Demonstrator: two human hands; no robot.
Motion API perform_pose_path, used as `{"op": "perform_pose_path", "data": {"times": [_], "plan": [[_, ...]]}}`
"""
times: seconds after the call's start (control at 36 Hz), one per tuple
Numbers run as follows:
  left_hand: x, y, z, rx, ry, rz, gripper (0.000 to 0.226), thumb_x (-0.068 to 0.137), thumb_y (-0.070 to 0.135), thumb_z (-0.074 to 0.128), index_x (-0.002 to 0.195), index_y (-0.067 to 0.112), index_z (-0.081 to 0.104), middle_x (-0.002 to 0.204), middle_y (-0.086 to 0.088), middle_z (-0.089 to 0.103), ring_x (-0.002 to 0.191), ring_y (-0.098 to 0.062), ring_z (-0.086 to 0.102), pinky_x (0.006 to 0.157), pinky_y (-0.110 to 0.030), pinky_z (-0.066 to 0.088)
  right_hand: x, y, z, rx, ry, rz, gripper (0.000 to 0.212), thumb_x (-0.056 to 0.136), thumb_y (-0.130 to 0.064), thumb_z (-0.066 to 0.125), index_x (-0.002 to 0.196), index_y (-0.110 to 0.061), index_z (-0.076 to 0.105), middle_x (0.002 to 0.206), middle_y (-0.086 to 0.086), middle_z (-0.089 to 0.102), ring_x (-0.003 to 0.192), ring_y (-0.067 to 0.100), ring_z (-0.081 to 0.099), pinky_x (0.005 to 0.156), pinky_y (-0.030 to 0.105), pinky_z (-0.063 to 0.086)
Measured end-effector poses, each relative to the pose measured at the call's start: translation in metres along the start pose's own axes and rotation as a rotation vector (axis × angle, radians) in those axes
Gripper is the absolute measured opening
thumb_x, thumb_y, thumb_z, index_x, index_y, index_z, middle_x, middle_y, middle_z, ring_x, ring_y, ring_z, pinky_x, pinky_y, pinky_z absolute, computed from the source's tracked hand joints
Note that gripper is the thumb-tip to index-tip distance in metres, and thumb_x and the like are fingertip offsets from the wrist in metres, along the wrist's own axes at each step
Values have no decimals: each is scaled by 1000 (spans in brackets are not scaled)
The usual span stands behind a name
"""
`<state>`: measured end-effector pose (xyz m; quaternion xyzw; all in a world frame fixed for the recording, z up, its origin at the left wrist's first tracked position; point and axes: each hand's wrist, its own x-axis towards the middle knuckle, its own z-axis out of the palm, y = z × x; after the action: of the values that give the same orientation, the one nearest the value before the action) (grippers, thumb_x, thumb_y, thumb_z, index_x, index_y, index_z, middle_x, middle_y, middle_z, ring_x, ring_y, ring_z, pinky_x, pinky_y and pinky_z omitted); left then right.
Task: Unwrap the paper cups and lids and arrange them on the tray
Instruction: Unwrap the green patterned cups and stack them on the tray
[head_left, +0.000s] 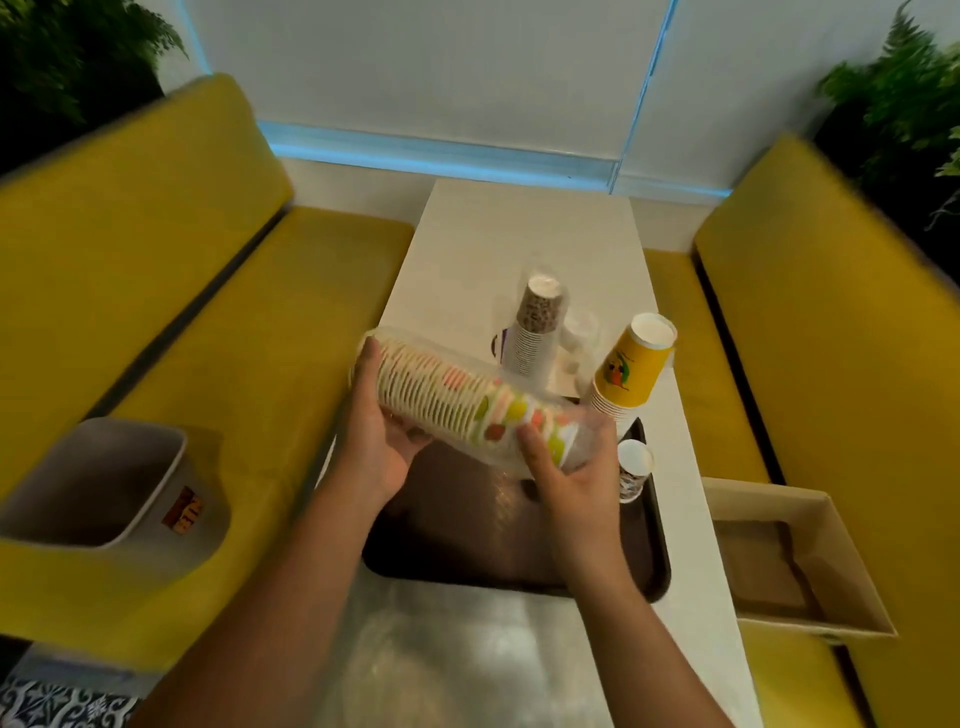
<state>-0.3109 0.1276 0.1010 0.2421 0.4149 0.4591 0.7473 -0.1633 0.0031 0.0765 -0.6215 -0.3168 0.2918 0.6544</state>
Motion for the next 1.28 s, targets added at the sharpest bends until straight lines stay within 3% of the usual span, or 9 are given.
{"op": "perform_pose_path", "data": {"times": [0.14,0.31,0.42,0.56,0.69,0.78,0.92,1.08,1.28], "plan": [[-37,-19,14,232,34,179,64,77,48,82,131,31,54,126,-7,67,112,-25,71,79,-46,64,-34,3,-59,-63,-205,124,59,87,-15,81,133,-20,45,115,-9,63,104,-5,68,79,19,58],[-86,-58,30,504,-66,330,57,69,58,84,114,30,61,114,4,71,109,-14,71,85,-41,64,-46,-16,-103,-538,-416,-11,93,77,-48,90,143,-56,25,133,-52,27,124,-31,34,94,-3,35],[-122,-84,52,521,-117,288,44,74,60,80,107,34,66,106,12,75,100,-7,73,87,-47,63,-53,-35,-104,-535,-435,-153,91,72,-32,96,139,-51,36,122,-42,49,117,-22,50,90,6,50],[-138,-70,62,547,-179,86,46,98,65,48,91,32,80,111,2,78,112,-21,71,83,-52,64,-59,-34,-127,-610,-373,-132,93,71,-35,96,138,-55,35,111,-45,49,99,-25,53,71,-4,44],[-134,-37,62,1154,-413,71,20,103,27,62,98,43,74,107,15,73,108,-10,67,81,-35,65,-58,-31,-148,-684,-468,-127,94,69,-39,97,142,-51,38,120,-29,58,110,0,60,81,13,55],[-139,-25,70,1389,-532,-40,24,101,23,67,119,37,74,113,13,73,107,-9,67,85,-31,63,-59,-34,-153,-726,-530,-159,94,68,-39,97,131,-68,33,115,-42,55,110,-9,58,84,14,54],[-151,-26,84,1755,-577,40,16,102,16,60,107,27,70,90,11,66,84,-6,63,64,-17,46,-60,-34,-153,-751,-602,-195,92,68,-36,96,125,-70,31,111,-51,51,108,-21,52,83,11,49],[-154,-34,78,1754,-511,206,23,101,14,62,116,25,75,95,10,66,89,-8,62,75,-23,49,-58,-31,-161,-729,-592,-214,90,69,-37,96,127,-66,34,112,-47,53,108,-20,54,81,9,49],[-141,-18,67,1290,-379,469,9,87,30,81,95,32,85,116,20,74,107,-2,67,103,-40,54,-56,-27,-177,-670,-540,-170,95,68,-38,97,145,-45,41,123,-22,64,113,1,64,84,19,60]]}}
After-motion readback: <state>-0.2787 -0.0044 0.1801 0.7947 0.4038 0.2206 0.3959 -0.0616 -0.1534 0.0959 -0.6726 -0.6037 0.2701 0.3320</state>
